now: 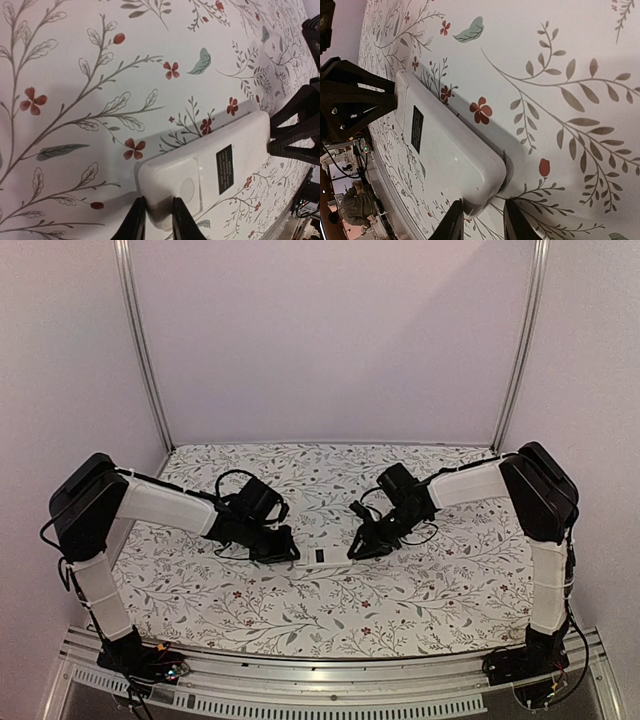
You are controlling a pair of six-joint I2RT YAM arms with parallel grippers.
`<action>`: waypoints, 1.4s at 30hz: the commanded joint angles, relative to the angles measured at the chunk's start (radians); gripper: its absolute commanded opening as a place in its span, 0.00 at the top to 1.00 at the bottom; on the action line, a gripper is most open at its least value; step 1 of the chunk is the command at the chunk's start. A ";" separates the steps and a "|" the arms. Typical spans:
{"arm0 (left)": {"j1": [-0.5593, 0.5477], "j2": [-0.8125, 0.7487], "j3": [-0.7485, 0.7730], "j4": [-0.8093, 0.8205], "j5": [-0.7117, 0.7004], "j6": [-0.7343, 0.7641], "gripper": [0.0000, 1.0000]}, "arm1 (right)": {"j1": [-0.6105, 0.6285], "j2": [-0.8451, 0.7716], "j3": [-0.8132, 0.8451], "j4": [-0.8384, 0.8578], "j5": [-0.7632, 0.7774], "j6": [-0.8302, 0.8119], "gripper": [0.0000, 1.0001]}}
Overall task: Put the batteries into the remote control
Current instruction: Adjust the battery cover on the remote control without the battery cover.
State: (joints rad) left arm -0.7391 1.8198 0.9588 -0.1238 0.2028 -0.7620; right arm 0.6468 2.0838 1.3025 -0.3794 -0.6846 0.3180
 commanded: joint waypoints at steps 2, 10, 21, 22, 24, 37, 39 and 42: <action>-0.006 0.027 0.010 -0.001 0.038 -0.029 0.83 | 0.025 0.020 -0.016 0.031 -0.034 0.011 0.75; -0.030 0.036 -0.014 0.001 0.075 -0.096 0.84 | 0.054 0.009 -0.064 0.082 -0.049 0.047 0.80; -0.098 0.085 0.013 0.019 0.106 -0.129 0.86 | 0.081 0.006 -0.079 0.154 -0.080 0.102 0.83; -0.102 0.090 0.015 0.018 0.111 -0.130 0.86 | 0.084 0.003 -0.080 0.159 -0.083 0.107 0.83; -0.110 0.100 0.019 0.026 0.120 -0.134 0.87 | 0.091 0.001 -0.080 0.167 -0.090 0.115 0.83; -0.093 0.086 0.049 -0.026 0.092 -0.098 0.83 | 0.100 -0.032 -0.134 0.184 -0.093 0.131 0.74; -0.062 0.069 0.038 -0.038 0.087 -0.087 0.83 | 0.085 -0.050 -0.149 0.169 -0.077 0.119 0.70; -0.026 0.045 0.037 -0.057 0.078 -0.050 0.80 | 0.073 -0.073 -0.171 0.141 -0.070 0.095 0.64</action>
State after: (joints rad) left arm -0.7551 1.8488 1.0035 -0.1543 0.1909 -0.8642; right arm 0.6910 2.0342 1.1683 -0.2314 -0.7471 0.4477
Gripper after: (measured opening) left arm 0.185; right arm 0.324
